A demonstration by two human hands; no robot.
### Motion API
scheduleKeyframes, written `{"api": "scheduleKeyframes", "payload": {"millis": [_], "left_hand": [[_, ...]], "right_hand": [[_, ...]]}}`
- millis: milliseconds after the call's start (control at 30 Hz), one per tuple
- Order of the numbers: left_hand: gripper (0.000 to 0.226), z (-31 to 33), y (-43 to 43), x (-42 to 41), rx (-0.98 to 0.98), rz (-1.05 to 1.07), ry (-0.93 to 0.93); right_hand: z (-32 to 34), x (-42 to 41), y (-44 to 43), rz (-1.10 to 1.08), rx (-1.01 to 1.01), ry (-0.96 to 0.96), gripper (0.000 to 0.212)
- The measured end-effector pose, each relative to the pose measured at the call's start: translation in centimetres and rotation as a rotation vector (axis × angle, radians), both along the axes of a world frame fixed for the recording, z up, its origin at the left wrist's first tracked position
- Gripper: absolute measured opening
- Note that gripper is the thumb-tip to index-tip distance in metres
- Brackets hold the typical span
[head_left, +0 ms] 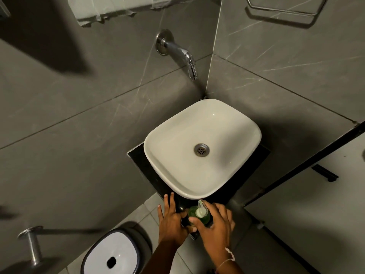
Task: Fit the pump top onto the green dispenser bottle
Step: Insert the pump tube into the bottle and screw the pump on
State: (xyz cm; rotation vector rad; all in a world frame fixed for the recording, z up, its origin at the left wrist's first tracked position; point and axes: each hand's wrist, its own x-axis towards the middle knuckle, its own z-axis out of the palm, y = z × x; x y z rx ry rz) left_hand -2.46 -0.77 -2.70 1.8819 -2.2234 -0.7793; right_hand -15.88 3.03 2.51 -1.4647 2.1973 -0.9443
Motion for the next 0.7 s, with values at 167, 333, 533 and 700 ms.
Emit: {"api": "scheduleKeyframes", "payload": {"millis": [167, 333, 533, 700], "left_hand": [[0.030, 0.5, 0.0, 0.0, -0.004, -0.005, 0.005], [0.021, 0.7, 0.1, -0.1, -0.011, -0.003, -0.023], [0.035, 0.7, -0.1, -0.1, 0.005, -0.026, -0.042], [0.029, 0.5, 0.1, 0.0, -0.004, 0.005, -0.001]], "right_hand": [[0.7, 1.1, -0.8, -0.127, 0.013, -0.089, 0.043], [0.7, 1.7, -0.3, -0.132, 0.027, -0.119, 0.056], [0.6, 1.0, -0.5, -0.110, 0.036, -0.116, 0.041], [0.6, 1.3, -0.6, -0.125, 0.039, -0.116, 0.046]]}}
